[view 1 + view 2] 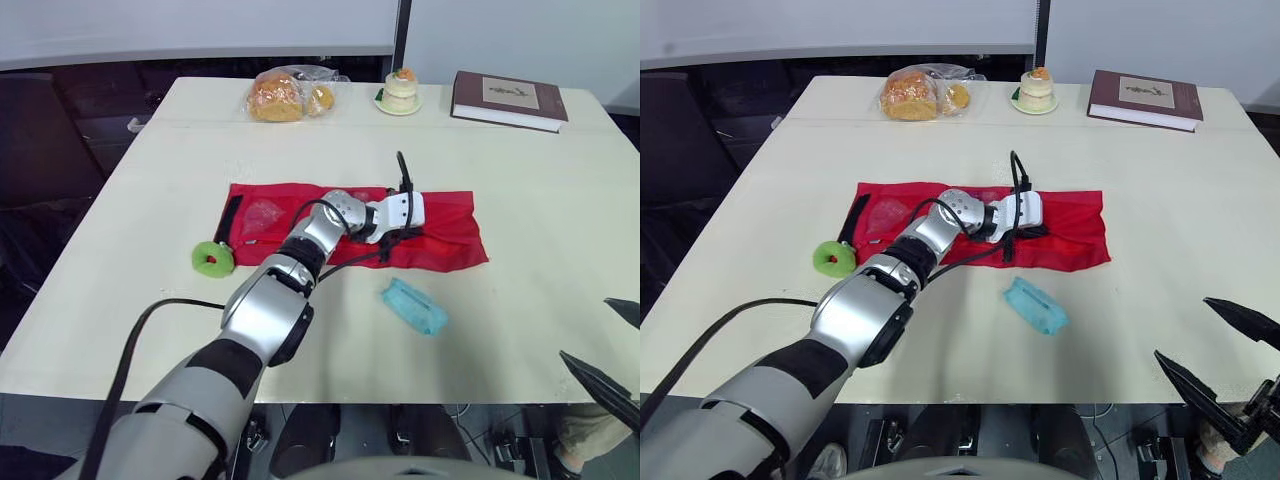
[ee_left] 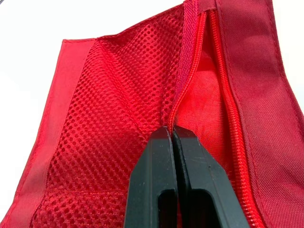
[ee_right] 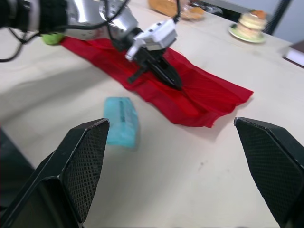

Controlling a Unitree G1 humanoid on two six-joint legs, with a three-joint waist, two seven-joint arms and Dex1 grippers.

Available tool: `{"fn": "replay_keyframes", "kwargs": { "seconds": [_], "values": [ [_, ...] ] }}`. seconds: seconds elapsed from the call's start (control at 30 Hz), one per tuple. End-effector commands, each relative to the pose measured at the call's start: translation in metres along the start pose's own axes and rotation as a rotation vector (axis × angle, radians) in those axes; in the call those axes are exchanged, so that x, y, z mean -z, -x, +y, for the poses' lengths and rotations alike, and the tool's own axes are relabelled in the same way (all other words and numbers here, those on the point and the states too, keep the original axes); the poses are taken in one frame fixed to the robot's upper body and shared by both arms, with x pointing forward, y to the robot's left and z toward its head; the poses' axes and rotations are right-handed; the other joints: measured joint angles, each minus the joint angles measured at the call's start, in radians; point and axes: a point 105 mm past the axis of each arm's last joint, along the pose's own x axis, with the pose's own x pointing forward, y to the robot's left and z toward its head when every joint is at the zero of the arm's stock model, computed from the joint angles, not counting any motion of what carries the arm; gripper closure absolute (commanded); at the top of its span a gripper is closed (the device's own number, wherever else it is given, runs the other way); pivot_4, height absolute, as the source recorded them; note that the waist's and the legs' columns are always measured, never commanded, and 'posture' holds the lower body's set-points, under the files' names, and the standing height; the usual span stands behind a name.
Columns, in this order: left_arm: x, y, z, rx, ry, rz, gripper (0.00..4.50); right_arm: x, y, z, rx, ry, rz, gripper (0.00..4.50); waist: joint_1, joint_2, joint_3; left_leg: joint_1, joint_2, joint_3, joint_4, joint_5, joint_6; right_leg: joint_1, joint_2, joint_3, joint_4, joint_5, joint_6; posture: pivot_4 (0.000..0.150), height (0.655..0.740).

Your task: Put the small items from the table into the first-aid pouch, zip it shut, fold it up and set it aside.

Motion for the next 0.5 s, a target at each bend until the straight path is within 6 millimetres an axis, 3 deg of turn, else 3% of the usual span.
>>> {"fn": "replay_keyframes", "kwargs": {
  "seconds": [0.03, 0.4, 0.5],
  "values": [
    [-0.007, 0.009, 0.014, -0.046, -0.022, -0.013, 4.45, -0.006, 0.002, 0.003, -0.055, 0.001, 0.013, 0.00, 0.000, 0.000, 0.000, 0.000, 0.000, 0.000, 0.000, 0.000, 0.000, 0.000, 0.000, 0.000, 0.000, 0.001, -0.001, 0.150, 0.7289],
    [-0.003, 0.012, 0.016, -0.061, -0.006, -0.013, 4.45, -0.009, -0.013, 0.001, -0.179, 0.006, 0.023, 0.00, 0.001, 0.000, 0.000, 0.000, 0.000, 0.000, 0.000, 0.000, 0.000, 0.000, 0.000, 0.000, 0.000, 0.001, -0.001, 0.150, 0.7289],
    [-0.005, 0.011, 0.016, -0.063, 0.000, -0.020, 4.45, 0.003, -0.020, -0.005, -0.161, 0.059, 0.100, 0.00, 0.000, -0.001, 0.000, 0.000, 0.000, 0.000, 0.000, 0.000, 0.000, 0.000, 0.000, 0.000, 0.000, 0.001, -0.001, 0.150, 0.7289]
  ]
}}
